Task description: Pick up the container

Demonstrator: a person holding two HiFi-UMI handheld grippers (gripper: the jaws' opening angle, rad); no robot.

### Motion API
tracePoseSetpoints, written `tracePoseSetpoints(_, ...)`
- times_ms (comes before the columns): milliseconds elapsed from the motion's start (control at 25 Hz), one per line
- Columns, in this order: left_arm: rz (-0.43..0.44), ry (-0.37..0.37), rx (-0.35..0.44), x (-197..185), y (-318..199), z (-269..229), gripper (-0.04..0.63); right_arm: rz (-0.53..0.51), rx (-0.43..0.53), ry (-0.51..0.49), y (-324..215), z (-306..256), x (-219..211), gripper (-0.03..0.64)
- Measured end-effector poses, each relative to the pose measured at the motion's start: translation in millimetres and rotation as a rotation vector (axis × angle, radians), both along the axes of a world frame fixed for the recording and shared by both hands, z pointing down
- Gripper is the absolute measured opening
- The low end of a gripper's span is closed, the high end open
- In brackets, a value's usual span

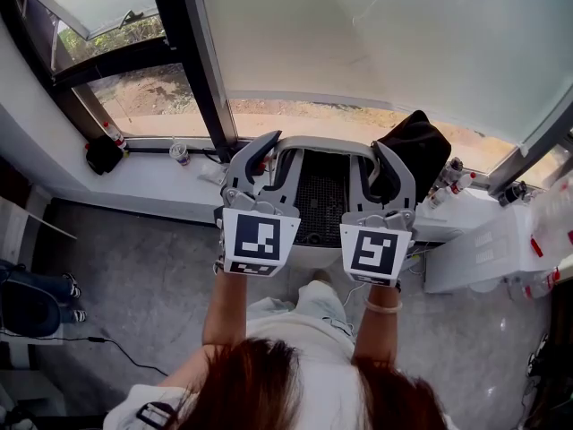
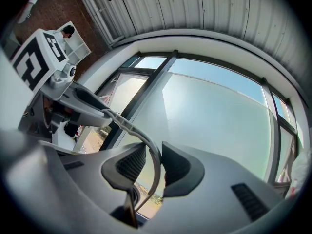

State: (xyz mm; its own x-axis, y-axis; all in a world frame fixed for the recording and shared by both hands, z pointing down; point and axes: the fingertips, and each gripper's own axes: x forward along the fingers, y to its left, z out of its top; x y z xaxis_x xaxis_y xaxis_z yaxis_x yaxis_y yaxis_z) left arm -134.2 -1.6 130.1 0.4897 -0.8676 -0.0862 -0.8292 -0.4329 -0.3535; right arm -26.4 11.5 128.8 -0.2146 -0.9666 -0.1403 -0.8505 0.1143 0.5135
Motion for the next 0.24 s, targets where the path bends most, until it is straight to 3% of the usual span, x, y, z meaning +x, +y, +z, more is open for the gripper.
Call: tracePoseSetpoints(240,0.002,0.009,-0.006,-5.1,3.3,-0.9,0.126,-0.003,0.001,0.005,3.3,-1.9,-5.1,0.115)
